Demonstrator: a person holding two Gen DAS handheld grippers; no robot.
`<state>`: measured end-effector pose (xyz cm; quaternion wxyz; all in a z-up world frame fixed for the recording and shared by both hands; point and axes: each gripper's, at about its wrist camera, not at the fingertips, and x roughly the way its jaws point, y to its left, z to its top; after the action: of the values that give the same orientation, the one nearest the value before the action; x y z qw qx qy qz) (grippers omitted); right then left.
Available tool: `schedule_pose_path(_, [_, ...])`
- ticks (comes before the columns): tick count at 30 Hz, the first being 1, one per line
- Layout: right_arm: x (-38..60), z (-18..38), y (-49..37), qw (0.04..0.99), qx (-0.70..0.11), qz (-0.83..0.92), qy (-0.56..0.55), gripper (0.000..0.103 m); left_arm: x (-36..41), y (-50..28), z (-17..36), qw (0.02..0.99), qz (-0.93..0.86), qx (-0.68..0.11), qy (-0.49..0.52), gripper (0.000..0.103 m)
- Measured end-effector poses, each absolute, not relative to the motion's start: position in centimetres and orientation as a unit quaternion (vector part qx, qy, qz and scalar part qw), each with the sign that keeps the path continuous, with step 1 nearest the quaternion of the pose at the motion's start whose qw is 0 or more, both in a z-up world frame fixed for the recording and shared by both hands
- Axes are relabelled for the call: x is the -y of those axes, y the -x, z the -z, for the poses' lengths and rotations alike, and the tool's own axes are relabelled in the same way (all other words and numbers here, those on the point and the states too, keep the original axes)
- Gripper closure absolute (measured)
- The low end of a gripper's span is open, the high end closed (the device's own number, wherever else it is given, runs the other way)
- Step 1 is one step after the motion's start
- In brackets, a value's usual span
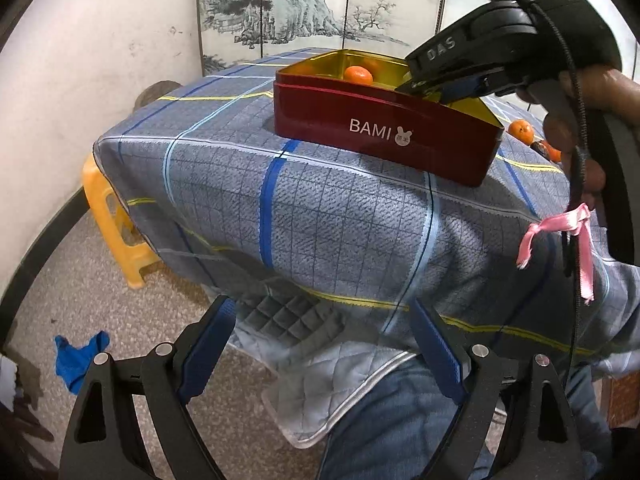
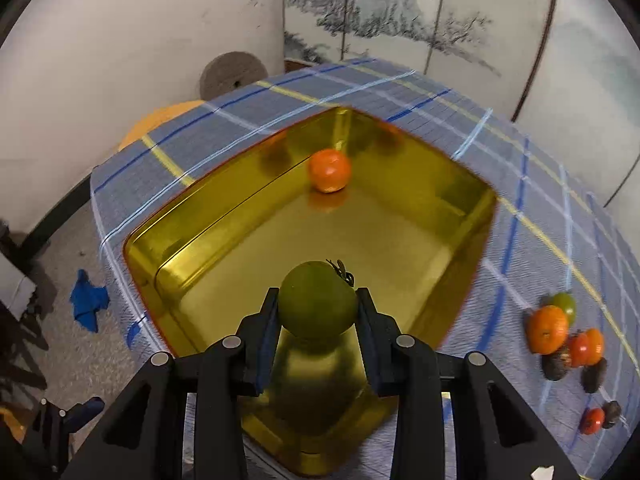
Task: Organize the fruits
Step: 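Carry the green tomato over the tin with the right gripper and release, then grasp a second orange with the left gripper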
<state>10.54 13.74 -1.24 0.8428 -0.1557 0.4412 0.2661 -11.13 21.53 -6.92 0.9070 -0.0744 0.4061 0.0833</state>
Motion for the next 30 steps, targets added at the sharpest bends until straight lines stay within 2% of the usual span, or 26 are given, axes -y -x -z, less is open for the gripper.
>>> schedule_pose_path(14, [-14.2,2.6,-10.9,0.824,-0.471,-0.279,0.147,0.066,-20.9,11.4,6.9,0.905,-0.083,-0.412,0.066,0.015])
schedule_pose_path(16, [-14.1,2.5,-10.9,0.825,-0.471,-0.279,0.142,0.061,-20.9,11.4,6.9,0.904,-0.084,-0.414,0.065,0.015])
schedule_pose_path(18, [-13.6,2.1,-10.9,0.826,-0.47,-0.285,0.128,0.048,-20.9,11.5,6.7,0.905,-0.086,-0.412,0.062,0.015])
schedule_pose_path(20, [-12.4,0.5,-10.4,0.837,-0.448,-0.298,0.1,0.044,-20.9,11.6,6.4,0.908,-0.083,-0.407,0.059,0.015])
schedule_pose_path(22, [-9.6,-2.2,-9.4,0.863,-0.399,-0.303,0.07,0.036,-20.7,11.6,6.1,0.911,-0.077,-0.401,0.054,0.015])
schedule_pose_path(24, [-5.9,-4.0,-8.5,0.886,-0.36,-0.289,0.044,0.012,-20.1,11.4,5.5,0.916,-0.06,-0.393,0.044,0.015])
schedule_pose_path(30, [9.6,-4.4,-6.7,0.937,-0.325,-0.13,0.004,0.01,-16.0,9.2,2.3,0.934,0.034,-0.357,0.012,0.015])
